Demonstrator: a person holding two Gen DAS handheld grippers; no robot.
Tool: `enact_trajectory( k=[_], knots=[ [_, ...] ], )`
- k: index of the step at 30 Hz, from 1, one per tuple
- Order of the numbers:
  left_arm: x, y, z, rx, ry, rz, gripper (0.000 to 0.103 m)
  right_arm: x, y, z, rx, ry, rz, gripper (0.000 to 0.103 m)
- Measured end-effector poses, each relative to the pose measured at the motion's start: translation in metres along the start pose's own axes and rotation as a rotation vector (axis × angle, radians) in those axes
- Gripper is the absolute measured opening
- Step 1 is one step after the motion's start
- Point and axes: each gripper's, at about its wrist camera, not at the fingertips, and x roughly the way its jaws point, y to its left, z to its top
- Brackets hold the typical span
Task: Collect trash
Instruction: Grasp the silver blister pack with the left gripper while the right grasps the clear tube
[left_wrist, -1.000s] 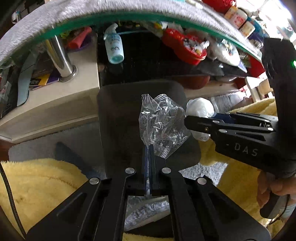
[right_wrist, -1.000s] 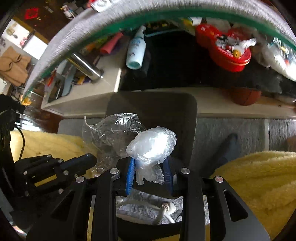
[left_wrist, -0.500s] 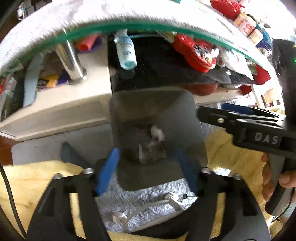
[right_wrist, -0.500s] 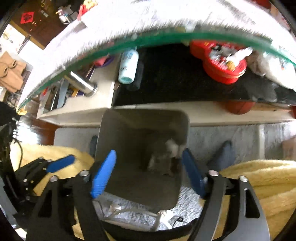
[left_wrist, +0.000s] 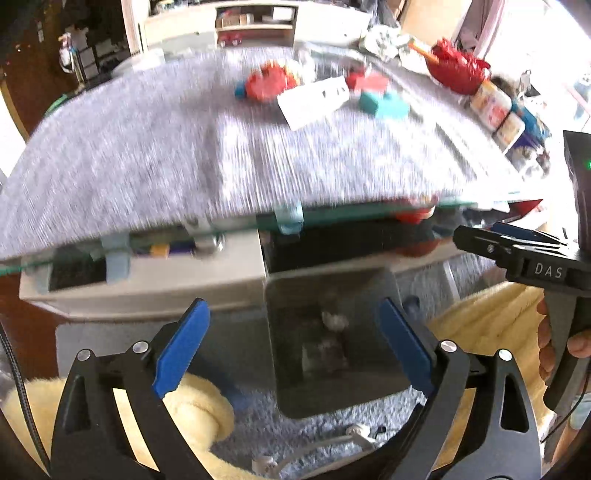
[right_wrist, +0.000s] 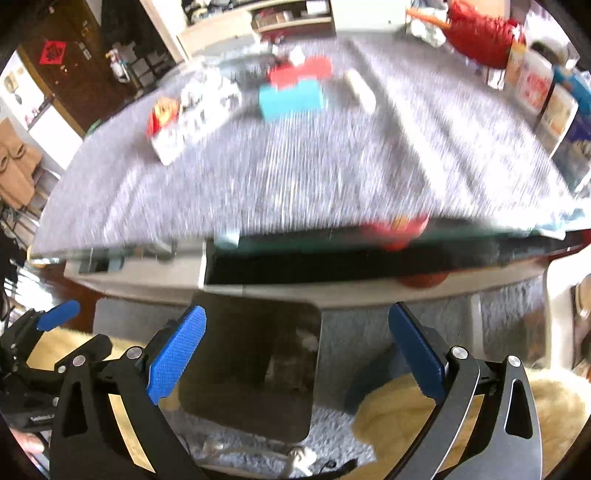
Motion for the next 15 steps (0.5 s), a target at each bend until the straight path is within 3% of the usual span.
enact_trajectory(
  k=[6, 15],
  knots=[
    [-0.001, 0.005, 0.038, 0.013, -0.038, 0.007, 0.089, -0.005, -0.014, 0.044, 0.019, -0.067, -0.035, 0.100],
    [0.041, 0.015, 0.087, 0.014, -0.023, -0.002, 0.086, 0.018, -0.038, 0.089, 0.064, -0.099, -0.073, 0.099]
  ],
)
